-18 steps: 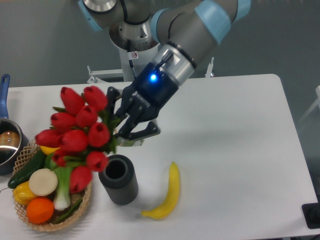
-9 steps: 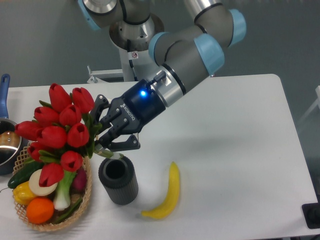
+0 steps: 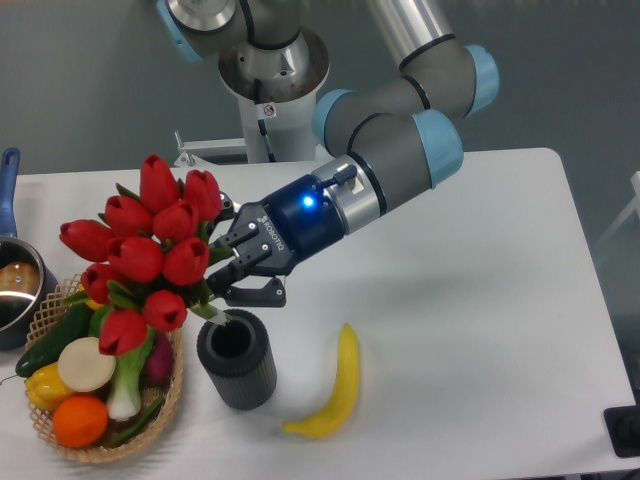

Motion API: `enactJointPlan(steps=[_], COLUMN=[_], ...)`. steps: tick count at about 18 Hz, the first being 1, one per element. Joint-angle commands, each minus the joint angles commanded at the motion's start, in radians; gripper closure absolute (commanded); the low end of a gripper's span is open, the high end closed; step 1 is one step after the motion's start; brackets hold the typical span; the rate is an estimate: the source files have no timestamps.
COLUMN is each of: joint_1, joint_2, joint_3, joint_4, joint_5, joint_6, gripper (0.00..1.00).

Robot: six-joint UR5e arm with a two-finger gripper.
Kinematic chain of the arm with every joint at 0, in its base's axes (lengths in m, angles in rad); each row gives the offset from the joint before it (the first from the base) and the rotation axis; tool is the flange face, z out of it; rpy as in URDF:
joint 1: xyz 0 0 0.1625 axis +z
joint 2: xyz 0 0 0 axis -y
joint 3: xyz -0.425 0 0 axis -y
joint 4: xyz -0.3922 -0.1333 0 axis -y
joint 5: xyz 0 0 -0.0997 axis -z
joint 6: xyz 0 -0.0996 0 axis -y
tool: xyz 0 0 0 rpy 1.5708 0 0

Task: Insert the flowers into the vase
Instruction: 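Lower the tulip stems into the black vase opening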

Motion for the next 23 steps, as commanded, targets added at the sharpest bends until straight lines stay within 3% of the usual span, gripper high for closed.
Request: enactJointPlan(steps=[23], joint_1=[0.015], joint_2=[-0.097], joint_3=[-0.005], joint_4=[0.000], joint_5=[-0.003], joint_6=[0.011], gripper=[0.73])
